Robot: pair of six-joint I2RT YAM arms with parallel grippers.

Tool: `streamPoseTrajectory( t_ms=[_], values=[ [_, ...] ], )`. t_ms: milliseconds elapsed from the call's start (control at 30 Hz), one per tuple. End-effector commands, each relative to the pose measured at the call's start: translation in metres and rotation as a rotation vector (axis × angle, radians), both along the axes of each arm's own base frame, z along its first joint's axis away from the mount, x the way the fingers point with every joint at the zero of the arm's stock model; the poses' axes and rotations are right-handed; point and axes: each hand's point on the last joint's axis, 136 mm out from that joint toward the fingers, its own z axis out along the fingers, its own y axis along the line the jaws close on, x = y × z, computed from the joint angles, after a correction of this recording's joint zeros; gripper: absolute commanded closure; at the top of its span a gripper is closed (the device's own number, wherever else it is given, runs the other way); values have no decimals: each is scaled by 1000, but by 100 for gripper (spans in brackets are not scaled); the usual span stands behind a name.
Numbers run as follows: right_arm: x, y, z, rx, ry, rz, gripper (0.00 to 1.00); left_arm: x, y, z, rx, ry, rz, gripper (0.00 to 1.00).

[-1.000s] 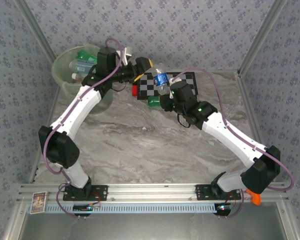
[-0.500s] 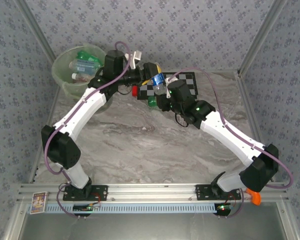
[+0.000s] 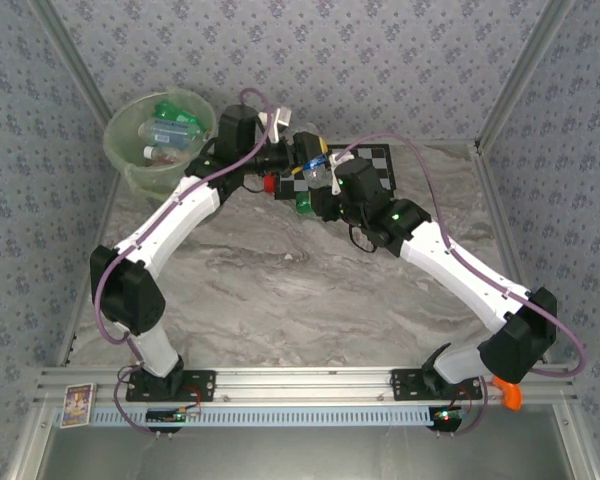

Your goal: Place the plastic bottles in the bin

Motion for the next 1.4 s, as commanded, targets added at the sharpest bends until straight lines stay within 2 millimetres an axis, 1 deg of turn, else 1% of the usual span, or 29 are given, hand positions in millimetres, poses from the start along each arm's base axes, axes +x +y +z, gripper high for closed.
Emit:
streamPoseTrajectory(
  t_ms=[0, 33, 100, 133, 167, 233, 267, 433, 500, 633, 800, 900, 1100, 1233, 1367],
  values=[
    [0, 4, 16, 12, -38, 18, 56, 3, -2, 12, -12, -55, 4, 36],
    [0, 4, 15, 13, -34, 18, 52, 2, -2, 13, -10, -56, 5, 36],
    [1, 4, 16, 16, -36, 15, 38, 3, 1, 15, -6, -61, 14, 43],
    [1, 4, 16, 17, -36, 14, 37, 3, 2, 16, -3, -62, 19, 44],
    [1, 3, 18, 20, -40, 12, 30, 4, 4, 17, -2, -64, 27, 44],
    [2, 1, 19, 25, -47, 4, 12, 6, 8, 20, -3, -62, 40, 45],
    [2, 0, 21, 28, -55, -1, 0, 7, 11, 22, -5, -62, 47, 45],
    [2, -5, 25, 37, -67, -8, 0, 15, 35, 35, -6, -65, 100, 45],
    [2, -9, 27, 41, -75, -14, 0, 20, 50, 44, -4, -72, 134, 46],
    [3, -16, 35, 57, -97, -27, 0, 27, 85, 56, 7, -72, 208, 46],
    [5, -23, 49, 75, -146, -34, 0, 36, 141, 67, 28, -63, 341, 47],
    [7, -24, 51, 76, -151, -30, 0, 45, 179, 70, 17, -39, 436, 47],
    [14, -27, 49, 90, -147, -29, 0, 54, 254, 78, -2, -14, 625, 48],
    [19, -29, 48, 95, -145, -30, 0, 59, 303, 73, -17, 34, 767, 47],
    [24, -31, 49, 99, -148, -33, 0, 63, 342, 63, -30, 83, 887, 48]
  ],
)
